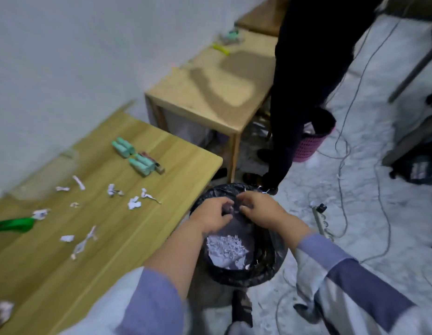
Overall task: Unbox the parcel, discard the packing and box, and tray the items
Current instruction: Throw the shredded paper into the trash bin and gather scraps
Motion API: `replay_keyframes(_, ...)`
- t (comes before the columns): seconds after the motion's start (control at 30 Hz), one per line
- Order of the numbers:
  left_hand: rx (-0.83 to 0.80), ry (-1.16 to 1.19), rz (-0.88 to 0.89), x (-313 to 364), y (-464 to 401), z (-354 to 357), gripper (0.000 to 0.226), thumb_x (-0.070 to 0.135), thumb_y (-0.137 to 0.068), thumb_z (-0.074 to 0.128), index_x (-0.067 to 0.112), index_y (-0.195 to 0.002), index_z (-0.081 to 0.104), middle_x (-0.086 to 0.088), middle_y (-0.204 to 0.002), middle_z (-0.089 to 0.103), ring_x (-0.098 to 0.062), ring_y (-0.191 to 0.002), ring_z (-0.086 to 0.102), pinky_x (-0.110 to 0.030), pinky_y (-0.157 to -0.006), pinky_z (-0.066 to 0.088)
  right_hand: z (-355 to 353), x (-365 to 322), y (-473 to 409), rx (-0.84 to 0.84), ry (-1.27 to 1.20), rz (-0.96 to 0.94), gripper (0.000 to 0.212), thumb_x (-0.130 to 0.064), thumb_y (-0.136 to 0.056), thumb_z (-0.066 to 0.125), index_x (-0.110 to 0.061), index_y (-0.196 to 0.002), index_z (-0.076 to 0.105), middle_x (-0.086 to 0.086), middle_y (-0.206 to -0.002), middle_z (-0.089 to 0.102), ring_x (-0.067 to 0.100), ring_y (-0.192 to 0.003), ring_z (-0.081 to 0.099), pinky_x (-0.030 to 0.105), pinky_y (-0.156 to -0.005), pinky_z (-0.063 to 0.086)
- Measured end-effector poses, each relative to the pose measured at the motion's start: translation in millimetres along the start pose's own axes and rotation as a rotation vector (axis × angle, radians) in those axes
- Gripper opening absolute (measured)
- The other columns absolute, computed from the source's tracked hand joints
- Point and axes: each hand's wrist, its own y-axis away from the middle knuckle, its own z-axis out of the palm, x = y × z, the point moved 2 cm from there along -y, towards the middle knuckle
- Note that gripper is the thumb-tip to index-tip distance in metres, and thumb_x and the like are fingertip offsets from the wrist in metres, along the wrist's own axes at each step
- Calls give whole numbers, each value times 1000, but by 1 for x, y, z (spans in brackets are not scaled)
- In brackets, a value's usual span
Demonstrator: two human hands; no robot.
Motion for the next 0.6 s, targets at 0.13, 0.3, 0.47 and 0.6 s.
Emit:
replay_keyframes(0.13,147,30,2,7,50,-50,34,17,-86,65,18,-120,61,-4,-117,67,-21,-105,63,-37,-96,49,-21,-65,24,36,56,-113,38,-24,-91,54,-21,-129,55,5,-121,65,23,-112,59,30,-89,45)
replay_keyframes(0.3,296,-18,-81,-16,114,-94,37,23,-89,62,22,-126,57,2,-120,63,-18,-108,59,-30,-93,46,-12,-139,37,-1,107,-236,38,-29,-92,55,-23,-130,52,8,-123,63,24,-111,59,32,-90,45)
replay_keyframes(0.47,409,10,-192,-59,181,-122,37,22,-90,60,19,-127,57,-2,-124,62,-20,-114,57,-29,-96,44,10,-209,47,-57,172,-367,39,-31,-94,53,-22,-131,52,8,-126,61,23,-114,57,30,-88,44)
replay_keyframes(0.6,519,39,-297,-94,231,-137,36,22,-89,60,19,-125,59,-2,-126,62,-18,-114,57,-26,-97,42,36,-252,52,-119,214,-443,39,-32,-93,52,-23,-132,51,8,-127,60,24,-114,57,31,-91,44)
